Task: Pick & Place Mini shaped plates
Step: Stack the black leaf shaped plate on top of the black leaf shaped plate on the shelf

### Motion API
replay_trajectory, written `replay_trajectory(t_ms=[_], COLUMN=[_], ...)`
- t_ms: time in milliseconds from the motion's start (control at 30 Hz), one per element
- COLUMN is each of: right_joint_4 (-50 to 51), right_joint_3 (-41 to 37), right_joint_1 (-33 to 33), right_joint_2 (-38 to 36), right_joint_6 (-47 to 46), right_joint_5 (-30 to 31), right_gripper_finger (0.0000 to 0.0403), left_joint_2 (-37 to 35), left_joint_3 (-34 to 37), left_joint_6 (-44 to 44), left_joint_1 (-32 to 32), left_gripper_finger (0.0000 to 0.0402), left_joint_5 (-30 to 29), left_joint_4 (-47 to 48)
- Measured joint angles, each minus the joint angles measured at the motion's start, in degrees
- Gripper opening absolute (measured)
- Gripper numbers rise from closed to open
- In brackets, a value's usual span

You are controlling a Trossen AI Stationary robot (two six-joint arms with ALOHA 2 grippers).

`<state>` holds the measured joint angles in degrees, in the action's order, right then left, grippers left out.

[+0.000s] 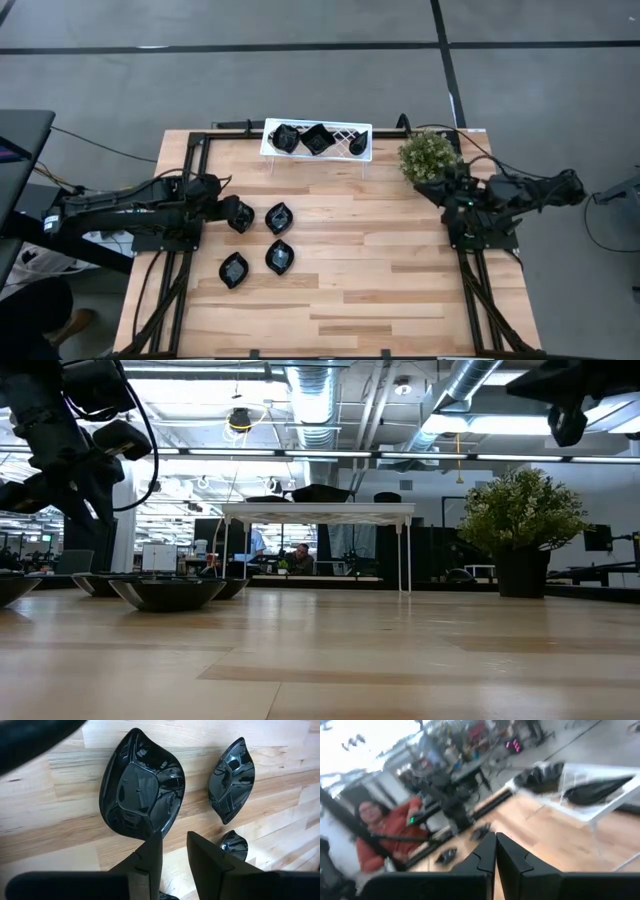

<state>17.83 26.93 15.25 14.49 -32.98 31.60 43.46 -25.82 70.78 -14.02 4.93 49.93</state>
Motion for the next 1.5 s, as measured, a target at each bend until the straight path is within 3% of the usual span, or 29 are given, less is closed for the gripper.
replay_trajectory(t_ms=[233, 467, 800, 967, 1167, 1500], right_joint_4=[-1.8, -3.3, -5.7, -8.8, -23.5, -23.7], right_joint_3=[0.0, 0.0, -0.1, -7.8, -18.9, -21.3], right_joint_1=[0.1, 0.1, 0.1, -0.2, -0.4, -0.4], right_joint_2=[4.7, 9.5, -0.6, -6.2, -12.2, -14.4], right_joint_6=[-0.5, 1.2, 7.6, 3.3, 5.5, 8.9], right_joint_5=[-9.1, -10.9, -14.5, -14.1, -14.5, -14.8], right_gripper_finger=[0.0007, 0.0007, 0.0007, 0.0007, 0.0007, 0.0007], left_joint_2=[0.0, 0.0, 0.0, 0.0, -0.6, -1.5], left_joint_3=[0.0, 0.0, 0.0, 0.0, 0.0, 0.0], left_joint_6=[0.0, 0.0, 0.0, 0.0, 0.0, 0.0], left_joint_1=[0.0, 0.0, 0.0, 0.0, 0.0, -0.3], left_gripper_finger=[0.009, 0.009, 0.009, 0.009, 0.009, 0.009], left_joint_5=[0.0, 0.0, 0.0, 0.0, 1.2, 0.4], left_joint_4=[0.0, 0.0, 0.0, -0.1, -0.3, -0.2])
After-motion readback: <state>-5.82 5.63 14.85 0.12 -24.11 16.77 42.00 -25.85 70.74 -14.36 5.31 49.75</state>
